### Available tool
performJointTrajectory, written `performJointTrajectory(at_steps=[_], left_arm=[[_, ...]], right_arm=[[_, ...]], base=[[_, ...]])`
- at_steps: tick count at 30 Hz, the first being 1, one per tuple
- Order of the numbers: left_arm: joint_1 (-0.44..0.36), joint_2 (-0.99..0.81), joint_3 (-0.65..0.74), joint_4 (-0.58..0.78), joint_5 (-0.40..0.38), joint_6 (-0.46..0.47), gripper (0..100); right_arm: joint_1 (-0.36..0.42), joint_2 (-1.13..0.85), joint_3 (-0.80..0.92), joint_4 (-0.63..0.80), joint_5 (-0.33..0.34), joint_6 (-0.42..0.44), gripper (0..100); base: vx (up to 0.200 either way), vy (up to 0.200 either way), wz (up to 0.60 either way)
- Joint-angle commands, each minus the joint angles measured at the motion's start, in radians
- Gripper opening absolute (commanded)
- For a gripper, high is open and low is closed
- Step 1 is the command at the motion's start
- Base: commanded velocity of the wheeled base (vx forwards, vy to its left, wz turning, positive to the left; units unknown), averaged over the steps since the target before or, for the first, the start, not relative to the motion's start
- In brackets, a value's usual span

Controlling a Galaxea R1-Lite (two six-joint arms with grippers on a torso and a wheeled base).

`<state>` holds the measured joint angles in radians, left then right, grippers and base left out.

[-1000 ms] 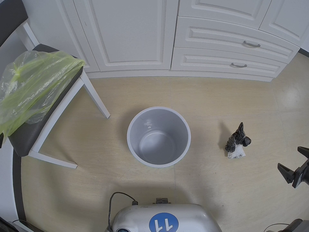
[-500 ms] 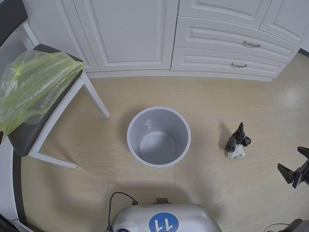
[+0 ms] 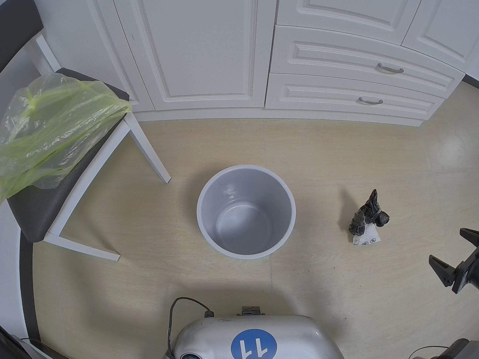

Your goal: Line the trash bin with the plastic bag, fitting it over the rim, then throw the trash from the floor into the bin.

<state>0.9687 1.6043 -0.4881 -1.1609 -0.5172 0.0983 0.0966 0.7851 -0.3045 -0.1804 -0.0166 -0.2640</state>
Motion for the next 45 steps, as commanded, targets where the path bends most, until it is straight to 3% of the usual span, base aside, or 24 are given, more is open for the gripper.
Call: performJointTrajectory(at_steps=[1, 9, 20, 21, 28, 32, 35, 38, 40, 41, 42, 44, 45], left_arm=[[-0.013, 0.028, 0.002, -0.074, 0.0, -0.072, 100], [-0.015, 0.033, 0.028, -0.218, -0.004, -0.112, 100], [-0.015, 0.029, 0.045, -0.234, -0.009, -0.104, 100], [-0.015, 0.028, 0.048, -0.234, -0.009, -0.104, 0], [-0.028, 0.022, 0.065, -0.24, -0.01, -0.1, 0], [-0.031, 0.02, 0.097, -0.347, -0.061, -0.108, 0], [-0.039, 0.009, 0.125, -0.373, -0.113, -0.111, 0], [-0.071, -0.023, 0.138, -0.372, -0.112, -0.121, 0], [-0.214, -0.147, 0.16, -0.365, -0.076, -0.244, 0], [-0.214, -0.147, 0.16, -0.365, -0.076, -0.244, 0], [-0.341, -0.25, 0.178, -0.346, -0.029, -0.344, 0], [-0.443, -0.334, 0.175, -0.284, 0.006, -0.377, 0], [-0.539, -0.423, 0.158, -0.172, 0.039, -0.379, 0]], right_arm=[[0.003, -0.003, 0.001, -0.001, 0.001, -0.001, 100], [0.003, -0.003, 0.001, -0.001, 0.0, -0.001, 100], [0.011, -0.001, 0.002, 0.001, 0.0, -0.001, 100], [0.014, -0.001, 0.002, 0.001, 0.0, 0.0, 100], [0.02, -0.001, 0.01, 0.001, 0.0, -0.001, 100], [0.028, 0.009, 0.011, -0.001, 0.0, -0.001, 100], [0.072, 0.023, 0.008, -0.022, -0.002, 0.002, 100], [0.115, 0.033, 0.007, -0.083, -0.008, 0.006, 100], [0.189, 0.094, 0.001, -0.251, -0.037, 0.017, 100], [0.189, 0.094, 0.001, -0.251, -0.037, 0.017, 100], [0.233, 0.146, -0.001, -0.36, -0.077, 0.031, 100], [0.285, 0.187, -0.001, -0.444, -0.12, 0.057, 100], [0.344, 0.233, -0.004, -0.524, -0.178, 0.092, 100]], base=[[0.0, 0.0, 0.0], [0.0, 0.0, 0.0], [0.0, 0.0, 0.0], [0.0, 0.0, 0.0], [0.0, 0.0, 0.0], [0.0, 0.0, 0.0], [0.0, 0.0, 0.0], [0.0, 0.0, 0.0], [0.0, 0.0, 0.0], [0.0, 0.0, 0.0], [0.0, 0.0, 0.0], [0.0, 0.0, 0.0], [0.0, 0.0, 0.0]])
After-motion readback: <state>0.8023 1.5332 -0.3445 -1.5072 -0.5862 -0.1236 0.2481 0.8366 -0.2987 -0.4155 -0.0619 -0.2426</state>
